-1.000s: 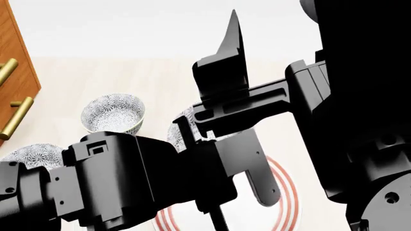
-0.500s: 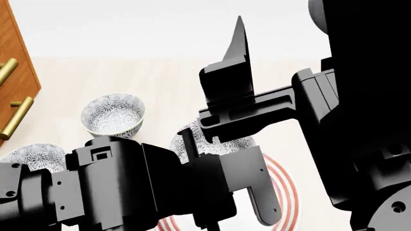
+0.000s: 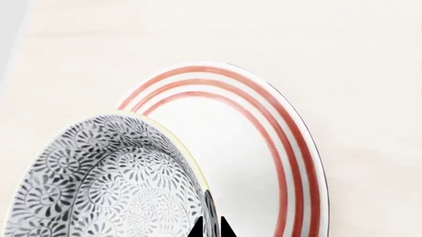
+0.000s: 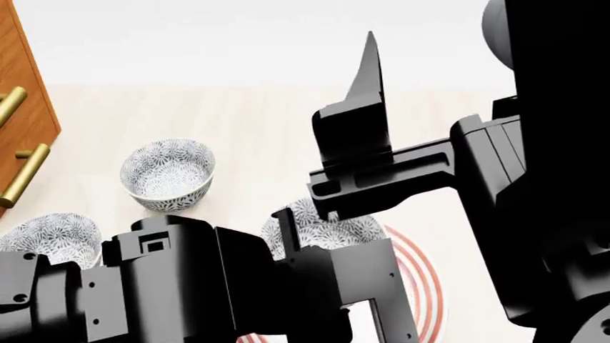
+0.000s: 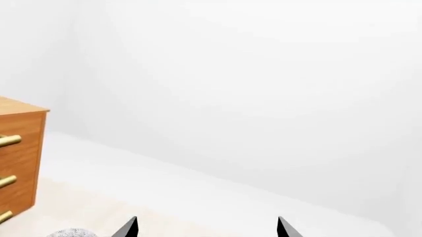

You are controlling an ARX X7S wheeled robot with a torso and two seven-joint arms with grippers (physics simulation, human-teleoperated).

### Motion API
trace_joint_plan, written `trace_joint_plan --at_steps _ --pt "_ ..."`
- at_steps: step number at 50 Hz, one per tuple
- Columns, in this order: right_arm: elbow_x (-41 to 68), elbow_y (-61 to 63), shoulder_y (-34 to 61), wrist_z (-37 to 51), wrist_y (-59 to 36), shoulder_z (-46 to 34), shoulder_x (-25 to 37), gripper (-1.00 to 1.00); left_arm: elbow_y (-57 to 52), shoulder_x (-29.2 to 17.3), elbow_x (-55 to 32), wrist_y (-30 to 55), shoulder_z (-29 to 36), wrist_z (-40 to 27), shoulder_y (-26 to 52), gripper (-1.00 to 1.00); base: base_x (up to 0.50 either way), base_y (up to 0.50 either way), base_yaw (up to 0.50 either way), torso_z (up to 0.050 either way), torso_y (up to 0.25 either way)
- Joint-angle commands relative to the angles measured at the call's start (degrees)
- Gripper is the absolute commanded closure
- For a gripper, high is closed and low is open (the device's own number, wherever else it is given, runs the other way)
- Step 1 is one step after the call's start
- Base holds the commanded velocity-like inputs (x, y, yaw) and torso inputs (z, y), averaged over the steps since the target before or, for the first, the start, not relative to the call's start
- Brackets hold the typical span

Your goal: Put the bowl at the front on the plate.

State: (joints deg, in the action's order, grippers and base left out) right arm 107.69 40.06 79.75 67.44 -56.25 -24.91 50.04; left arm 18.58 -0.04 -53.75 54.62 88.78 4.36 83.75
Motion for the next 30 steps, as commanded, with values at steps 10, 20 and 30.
trace_joint_plan --at_steps 10,20,30 --pt "-0.01 0.55 -1.51 0.33 0.83 0.04 1.11 -1.00 1.44 0.03 2.72 -1.69 -0.26 1.45 -1.26 1.00 0.00 0.00 0.00 0.000 0.000" --pt "-0.68 0.28 -2.05 -0.18 0.91 -0.03 1.39 -1.00 2.58 0.03 3.39 -2.58 -0.31 2.41 -1.64 1.00 0.00 0.00 0.00 0.000 0.001" --pt "0.82 0.79 -1.49 1.10 1.13 -0.25 2.11 -1.00 1.94 0.03 3.09 -3.19 -0.27 1.46 -3.08 1.00 0.00 0.00 0.00 0.000 0.000"
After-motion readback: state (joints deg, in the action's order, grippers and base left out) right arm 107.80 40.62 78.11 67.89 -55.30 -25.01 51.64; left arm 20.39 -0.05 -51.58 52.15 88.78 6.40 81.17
